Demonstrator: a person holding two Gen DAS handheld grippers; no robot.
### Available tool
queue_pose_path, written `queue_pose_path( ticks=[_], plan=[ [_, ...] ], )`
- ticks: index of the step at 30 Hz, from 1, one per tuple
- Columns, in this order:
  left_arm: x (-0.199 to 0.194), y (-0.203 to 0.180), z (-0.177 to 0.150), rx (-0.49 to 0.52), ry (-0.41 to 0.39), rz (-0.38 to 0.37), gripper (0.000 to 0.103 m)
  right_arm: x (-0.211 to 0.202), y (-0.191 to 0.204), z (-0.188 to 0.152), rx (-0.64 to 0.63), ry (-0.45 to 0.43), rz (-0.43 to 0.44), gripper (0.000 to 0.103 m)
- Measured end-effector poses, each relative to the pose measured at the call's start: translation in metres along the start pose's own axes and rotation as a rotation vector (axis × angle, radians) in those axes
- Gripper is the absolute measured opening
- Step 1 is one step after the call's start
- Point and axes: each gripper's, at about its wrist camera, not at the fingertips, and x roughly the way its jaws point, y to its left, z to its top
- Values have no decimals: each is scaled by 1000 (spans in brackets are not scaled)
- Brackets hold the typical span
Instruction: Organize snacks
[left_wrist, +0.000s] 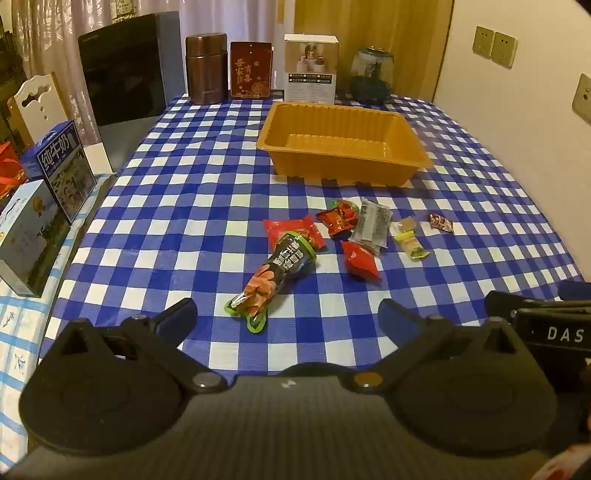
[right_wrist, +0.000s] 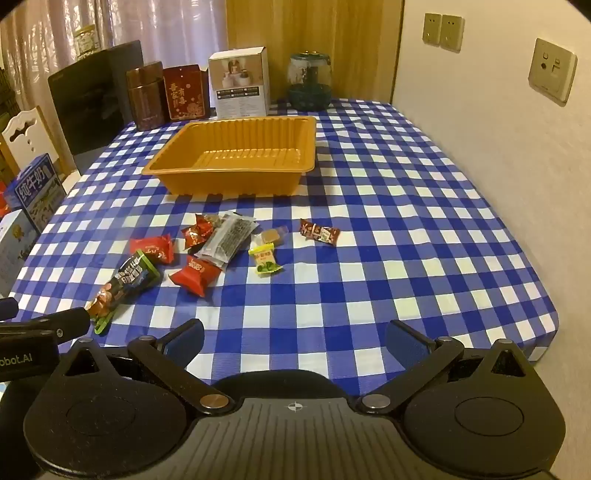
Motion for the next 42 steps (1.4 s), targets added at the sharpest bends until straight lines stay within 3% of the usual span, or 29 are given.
queue_pose_path(
  ticks=[3, 42],
  plan=[
    [-2, 8, 1, -16, -7, -25, 103, -1, 0, -1, 7, 4, 5, 103],
    [2, -1, -4, 9, -4, 0, 103, 0, -8, 0, 22, -7, 2, 103]
  ],
)
